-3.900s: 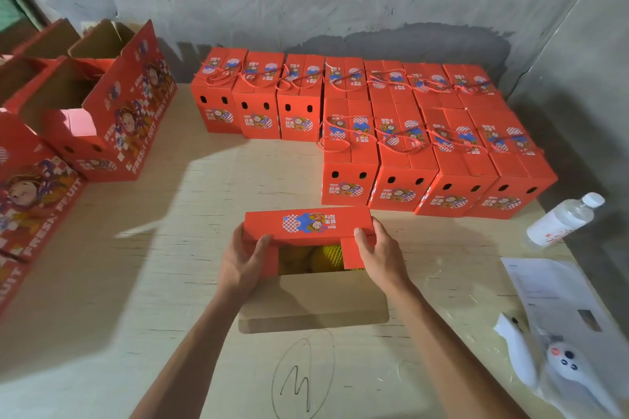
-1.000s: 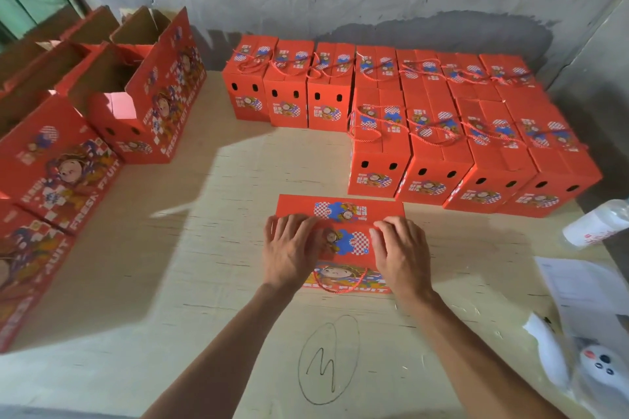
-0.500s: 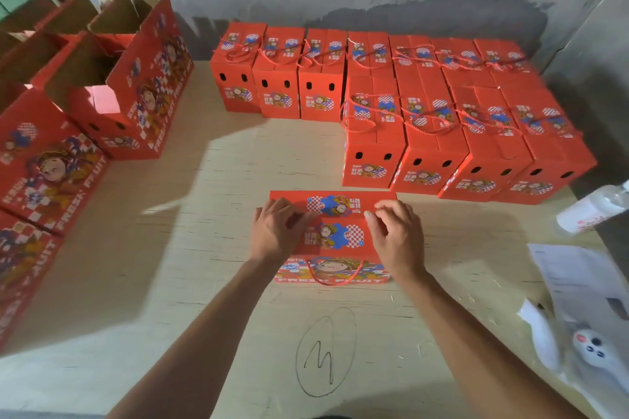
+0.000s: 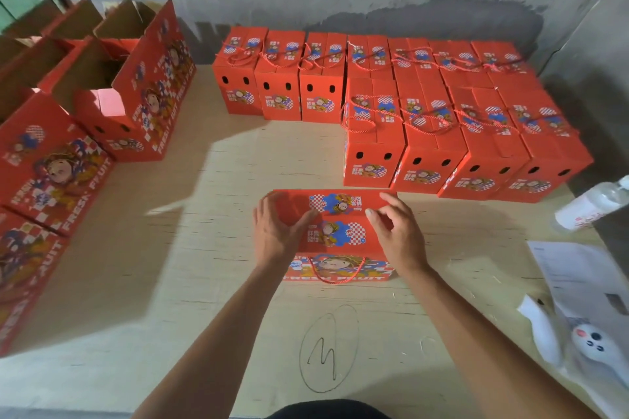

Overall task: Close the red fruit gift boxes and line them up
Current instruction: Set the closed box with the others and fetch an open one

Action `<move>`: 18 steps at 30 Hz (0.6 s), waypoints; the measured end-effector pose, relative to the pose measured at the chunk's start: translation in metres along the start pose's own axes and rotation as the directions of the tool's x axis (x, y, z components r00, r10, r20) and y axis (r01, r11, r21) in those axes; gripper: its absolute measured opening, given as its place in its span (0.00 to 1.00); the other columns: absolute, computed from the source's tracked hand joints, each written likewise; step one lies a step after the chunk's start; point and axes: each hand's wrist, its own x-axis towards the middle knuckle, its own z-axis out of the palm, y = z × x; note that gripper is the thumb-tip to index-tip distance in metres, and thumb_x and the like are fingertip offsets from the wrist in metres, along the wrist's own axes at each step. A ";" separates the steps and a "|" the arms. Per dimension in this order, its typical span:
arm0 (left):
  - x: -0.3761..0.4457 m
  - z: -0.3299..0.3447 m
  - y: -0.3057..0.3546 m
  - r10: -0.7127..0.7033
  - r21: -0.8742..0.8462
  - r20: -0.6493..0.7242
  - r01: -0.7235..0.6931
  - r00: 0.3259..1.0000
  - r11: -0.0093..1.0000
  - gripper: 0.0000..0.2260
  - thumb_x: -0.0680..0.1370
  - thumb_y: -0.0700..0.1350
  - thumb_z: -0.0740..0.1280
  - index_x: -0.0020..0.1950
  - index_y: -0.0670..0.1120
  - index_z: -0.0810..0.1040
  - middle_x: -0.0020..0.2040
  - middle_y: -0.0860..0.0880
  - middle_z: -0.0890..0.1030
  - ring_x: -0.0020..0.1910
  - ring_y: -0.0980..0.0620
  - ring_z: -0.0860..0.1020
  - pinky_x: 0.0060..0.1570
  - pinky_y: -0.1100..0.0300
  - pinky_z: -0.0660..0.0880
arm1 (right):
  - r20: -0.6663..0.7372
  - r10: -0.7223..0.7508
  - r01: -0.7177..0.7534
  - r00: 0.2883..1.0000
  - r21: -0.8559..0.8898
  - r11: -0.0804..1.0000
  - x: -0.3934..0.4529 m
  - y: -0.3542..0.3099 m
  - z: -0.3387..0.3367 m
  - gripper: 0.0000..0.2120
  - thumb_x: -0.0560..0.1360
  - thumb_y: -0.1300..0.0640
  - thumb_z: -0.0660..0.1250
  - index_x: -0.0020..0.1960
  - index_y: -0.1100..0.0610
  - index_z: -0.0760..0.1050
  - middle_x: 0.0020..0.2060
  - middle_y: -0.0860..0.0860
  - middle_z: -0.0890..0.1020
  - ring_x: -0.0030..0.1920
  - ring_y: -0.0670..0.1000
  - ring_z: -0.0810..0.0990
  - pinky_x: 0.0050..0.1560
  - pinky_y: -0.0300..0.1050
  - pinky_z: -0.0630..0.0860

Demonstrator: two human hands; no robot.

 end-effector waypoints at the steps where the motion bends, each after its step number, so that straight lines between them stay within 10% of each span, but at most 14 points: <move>1: 0.000 0.000 0.001 -0.099 -0.042 0.022 0.100 0.995 0.994 0.39 0.63 0.72 0.76 0.68 0.56 0.68 0.63 0.54 0.74 0.61 0.52 0.74 0.58 0.51 0.77 | -0.002 0.031 -0.031 1.000 0.030 0.999 -0.001 -0.001 0.000 0.14 0.80 0.45 0.69 0.46 0.56 0.79 0.73 0.48 0.74 0.73 0.46 0.70 0.56 0.34 0.68; 6: 0.009 -0.007 0.000 -0.284 -0.207 0.212 0.327 0.935 0.922 0.38 0.63 0.68 0.79 0.66 0.50 0.76 0.54 0.53 0.85 0.47 0.54 0.86 0.44 0.57 0.84 | 0.013 0.349 -0.336 0.937 0.307 0.891 -0.007 -0.005 0.000 0.32 0.74 0.36 0.73 0.71 0.49 0.67 0.62 0.45 0.80 0.56 0.46 0.82 0.49 0.46 0.80; 10: 0.009 -0.009 0.001 -0.272 -0.302 0.216 0.329 0.938 0.895 0.29 0.67 0.61 0.81 0.63 0.50 0.79 0.50 0.53 0.86 0.41 0.59 0.86 0.35 0.65 0.80 | 0.061 0.424 -0.424 0.904 0.265 0.866 -0.004 -0.006 -0.001 0.29 0.74 0.31 0.69 0.67 0.45 0.71 0.48 0.36 0.80 0.45 0.36 0.79 0.35 0.32 0.72; 18: 0.004 -0.011 0.008 -0.275 -0.256 0.178 0.315 0.945 0.914 0.26 0.66 0.66 0.79 0.58 0.58 0.77 0.48 0.58 0.85 0.45 0.56 0.86 0.44 0.55 0.84 | 0.058 0.456 -0.455 0.888 0.257 0.853 -0.001 -0.014 -0.004 0.30 0.75 0.32 0.69 0.69 0.49 0.72 0.53 0.45 0.81 0.49 0.48 0.82 0.42 0.41 0.79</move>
